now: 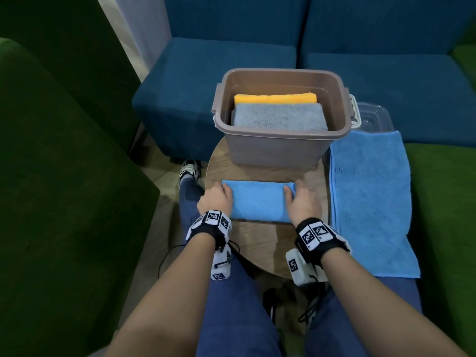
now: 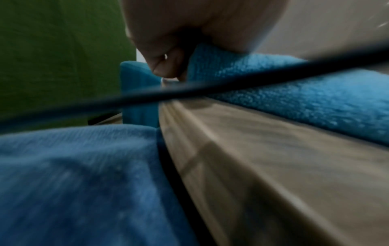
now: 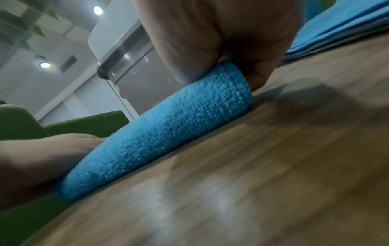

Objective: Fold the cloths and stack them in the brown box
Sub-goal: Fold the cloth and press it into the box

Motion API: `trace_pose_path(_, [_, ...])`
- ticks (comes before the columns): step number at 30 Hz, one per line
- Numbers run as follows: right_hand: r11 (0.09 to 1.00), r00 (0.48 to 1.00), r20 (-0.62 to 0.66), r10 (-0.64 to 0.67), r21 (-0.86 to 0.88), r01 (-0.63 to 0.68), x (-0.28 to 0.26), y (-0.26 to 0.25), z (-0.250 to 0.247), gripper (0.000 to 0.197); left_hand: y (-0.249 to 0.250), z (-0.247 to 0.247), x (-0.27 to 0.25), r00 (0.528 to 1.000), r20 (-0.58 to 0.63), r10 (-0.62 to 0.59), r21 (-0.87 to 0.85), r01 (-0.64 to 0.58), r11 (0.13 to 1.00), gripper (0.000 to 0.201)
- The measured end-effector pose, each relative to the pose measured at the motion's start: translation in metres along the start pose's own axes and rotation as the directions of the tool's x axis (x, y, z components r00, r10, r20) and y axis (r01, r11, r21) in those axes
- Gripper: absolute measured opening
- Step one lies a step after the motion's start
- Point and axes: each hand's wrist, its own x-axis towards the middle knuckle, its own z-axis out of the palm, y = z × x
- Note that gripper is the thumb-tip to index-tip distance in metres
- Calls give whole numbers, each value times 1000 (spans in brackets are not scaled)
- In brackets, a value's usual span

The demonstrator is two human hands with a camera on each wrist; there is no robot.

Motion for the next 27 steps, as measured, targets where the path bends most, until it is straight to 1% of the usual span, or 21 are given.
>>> trace_pose_path(4, [991, 1000, 0, 1, -137, -1, -7, -3, 0, 33, 1, 1, 2, 1000, 3, -20, -24, 20, 999, 36])
trace_pose_path(6, [974, 998, -50, -32, -227, 19, -10, -8, -1, 29, 2, 3, 3, 1000, 2, -16, -22, 16, 1000, 34])
trace_pose_path(7, [952, 991, -91, -97, -299, 66, -10, -13, 0, 35, 2, 4, 4, 1000, 2, -10, -20, 10, 1000, 33])
trace_pose_path(8, [920, 971, -117, -209, -360, 155, -11, -22, 2, 46, 1, 4, 4, 1000, 4, -3, -20, 3, 1000, 32])
trace_pose_path(9, [875, 928, -98, -360, -379, 300, -13, -34, 7, 55, 1, 4, 6, 1000, 12, 3, -22, -3, 1000, 32])
trace_pose_path(10, [806, 859, -22, -512, -357, 471, -17, -46, 13, 58, -1, 3, 7, 1000, 27, 8, -26, -7, 1000, 33])
trace_pose_path(11, [739, 789, 100, -607, -295, 606, -22, -56, 22, 58, -3, 2, 7, 999, 44, 11, -31, -9, 999, 34])
trace_pose_path(12, [712, 748, 231, -623, -228, 664, -27, -63, 31, 58, -5, 0, 8, 998, 58, 15, -41, -13, 999, 36])
trace_pose_path(13, [721, 734, 329, -593, -187, 667, -30, -63, 39, 59, -8, 0, 8, 998, 68, 18, -57, -15, 998, 37])
trace_pose_path(14, [737, 741, 370, -561, -185, 650, -31, -59, 44, 59, -9, -1, 9, 997, 75, 18, -73, -12, 997, 38])
trace_pose_path(15, [746, 754, 373, -541, -202, 635, -31, -51, 45, 58, -10, -1, 9, 997, 74, 13, -81, -7, 997, 39])
trace_pose_path(17, [776, 789, 350, -505, -217, 592, -27, -31, 39, 57, -8, 1, 9, 999, 53, -4, -70, 8, 998, 41])
trace_pose_path(19, [829, 847, 297, -441, -227, 512, -23, -8, 27, 57, -7, 2, 7, 999, 38, -17, -55, 19, 998, 42])
trace_pose_path(21, [863, 887, 274, -372, -251, 439, -19, 7, 16, 56, -5, 2, 6, 999, 30, -23, -57, 25, 998, 42])
trace_pose_path(22, [869, 895, 283, -344, -265, 418, -17, 10, 12, 57, -4, 1, 6, 999, 27, -25, -55, 26, 998, 41])
trace_pose_path(25, [873, 896, 325, -303, -281, 398, -15, 7, 9, 57, 2, -2, 2, 999, 8, -45, -37, 45, 998, 39])
trace_pose_path(27, [877, 894, 339, -292, -277, 392, -15, 4, 8, 57, 8, -8, -3, 998, -42, -55, 34, 56, 998, 28])
